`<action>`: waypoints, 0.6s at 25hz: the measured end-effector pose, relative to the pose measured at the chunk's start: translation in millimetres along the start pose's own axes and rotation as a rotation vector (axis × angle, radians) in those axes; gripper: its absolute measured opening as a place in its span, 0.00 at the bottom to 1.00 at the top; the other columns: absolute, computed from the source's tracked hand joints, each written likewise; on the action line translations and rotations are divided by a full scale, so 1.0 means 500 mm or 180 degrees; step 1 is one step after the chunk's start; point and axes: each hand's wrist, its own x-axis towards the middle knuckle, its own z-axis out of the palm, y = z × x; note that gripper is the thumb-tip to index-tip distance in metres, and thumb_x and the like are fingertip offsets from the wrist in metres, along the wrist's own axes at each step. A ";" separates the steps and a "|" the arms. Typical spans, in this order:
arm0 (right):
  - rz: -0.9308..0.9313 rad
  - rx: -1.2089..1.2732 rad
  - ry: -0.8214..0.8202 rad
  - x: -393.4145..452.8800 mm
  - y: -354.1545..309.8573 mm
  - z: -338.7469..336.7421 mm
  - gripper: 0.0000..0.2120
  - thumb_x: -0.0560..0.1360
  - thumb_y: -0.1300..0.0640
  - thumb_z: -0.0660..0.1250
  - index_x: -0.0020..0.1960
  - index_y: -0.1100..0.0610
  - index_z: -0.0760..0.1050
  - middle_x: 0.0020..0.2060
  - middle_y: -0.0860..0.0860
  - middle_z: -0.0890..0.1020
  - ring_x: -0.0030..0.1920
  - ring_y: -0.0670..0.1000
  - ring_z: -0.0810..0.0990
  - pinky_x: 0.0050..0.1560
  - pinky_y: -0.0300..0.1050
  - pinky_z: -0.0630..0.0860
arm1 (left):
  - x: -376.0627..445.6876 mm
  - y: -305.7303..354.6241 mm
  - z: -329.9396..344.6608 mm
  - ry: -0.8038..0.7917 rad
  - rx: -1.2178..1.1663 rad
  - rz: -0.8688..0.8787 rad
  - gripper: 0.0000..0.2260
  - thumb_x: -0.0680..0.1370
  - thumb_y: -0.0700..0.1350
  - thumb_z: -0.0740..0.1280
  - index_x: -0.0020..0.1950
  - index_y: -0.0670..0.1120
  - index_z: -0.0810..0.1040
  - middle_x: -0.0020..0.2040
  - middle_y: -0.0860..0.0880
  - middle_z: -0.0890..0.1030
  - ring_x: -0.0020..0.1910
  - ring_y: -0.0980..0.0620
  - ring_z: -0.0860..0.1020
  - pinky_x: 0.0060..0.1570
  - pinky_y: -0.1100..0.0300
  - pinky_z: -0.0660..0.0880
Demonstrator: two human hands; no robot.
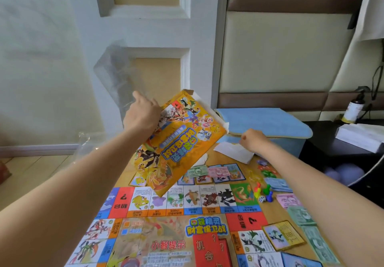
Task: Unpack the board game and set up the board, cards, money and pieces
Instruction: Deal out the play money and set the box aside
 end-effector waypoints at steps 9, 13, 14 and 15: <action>-0.0956 -0.0895 -0.0336 0.009 -0.027 0.059 0.15 0.78 0.45 0.59 0.52 0.56 0.73 0.53 0.56 0.76 0.51 0.55 0.75 0.44 0.44 0.69 | 0.034 -0.036 0.020 0.0045 0.0310 0.0138 0.15 0.81 0.47 0.49 0.62 0.38 0.61 0.59 0.33 0.74 0.56 0.35 0.73 0.48 0.50 0.66; -0.1262 -0.1405 -0.0058 -0.012 -0.052 0.047 0.18 0.80 0.55 0.53 0.32 0.56 0.60 0.32 0.51 0.66 0.38 0.54 0.68 0.30 0.42 0.59 | 0.032 -0.048 0.016 0.0011 0.0355 0.0220 0.14 0.81 0.46 0.48 0.63 0.38 0.61 0.57 0.33 0.75 0.55 0.35 0.74 0.45 0.50 0.66; -0.1270 -0.1429 0.0114 -0.015 -0.059 0.045 0.16 0.79 0.58 0.53 0.33 0.57 0.62 0.33 0.52 0.67 0.39 0.54 0.69 0.30 0.42 0.60 | 0.033 -0.051 0.011 0.0027 0.0375 0.0207 0.15 0.82 0.46 0.48 0.63 0.38 0.61 0.58 0.33 0.75 0.55 0.35 0.74 0.45 0.50 0.65; -0.1293 -0.1389 0.0359 -0.016 -0.065 0.042 0.14 0.79 0.59 0.52 0.35 0.58 0.65 0.35 0.53 0.70 0.39 0.55 0.69 0.33 0.43 0.62 | 0.034 -0.054 0.006 0.0048 0.0385 0.0180 0.14 0.82 0.45 0.48 0.63 0.38 0.61 0.58 0.33 0.75 0.55 0.35 0.74 0.45 0.50 0.65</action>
